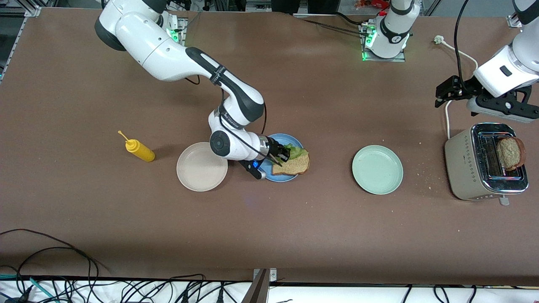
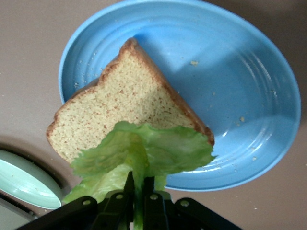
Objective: Make sandwich in blue plate with both arms
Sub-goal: 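Lower the lettuce onto the bread and open the right gripper, then draw the right gripper back beside the mustard bottle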
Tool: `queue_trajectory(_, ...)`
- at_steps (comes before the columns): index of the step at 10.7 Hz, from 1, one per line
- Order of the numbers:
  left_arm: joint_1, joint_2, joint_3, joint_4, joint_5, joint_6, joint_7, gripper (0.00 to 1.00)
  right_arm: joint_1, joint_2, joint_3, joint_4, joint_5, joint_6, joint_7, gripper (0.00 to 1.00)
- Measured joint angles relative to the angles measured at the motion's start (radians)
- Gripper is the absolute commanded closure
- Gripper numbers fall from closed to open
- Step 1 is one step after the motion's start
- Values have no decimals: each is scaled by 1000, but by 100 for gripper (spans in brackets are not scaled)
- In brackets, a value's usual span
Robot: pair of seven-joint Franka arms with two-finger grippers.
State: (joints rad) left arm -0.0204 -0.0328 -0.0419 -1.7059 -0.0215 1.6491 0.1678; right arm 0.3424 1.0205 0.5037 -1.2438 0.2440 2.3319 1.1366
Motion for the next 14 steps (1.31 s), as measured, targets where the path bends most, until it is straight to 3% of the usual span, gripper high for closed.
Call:
queue_trajectory(1,8,0,0,0,0,0,0,0,0,3,0,0,0,0,0,100)
queue_trajectory(2,15,0,0,0,0,0,0,0,0,7,0,0,0,1,-1,85)
queue_trajectory(4,17,0,-1,0,0,0,0,0,0,12,0,0,0,1,-5,39)
queue_trajectory(7,17,0,-3,0,0,0,0,0,0,12,0,0,0,1,-7,4)
queue_trajectory(12,16,4,-8,0,0,0,1,0,-3,10,0,8,1,3,-6,0)
queue_trajectory(14,15,4,-13,0,0,0,1,0,-23,-2,9,32,8,-68,-3,0)
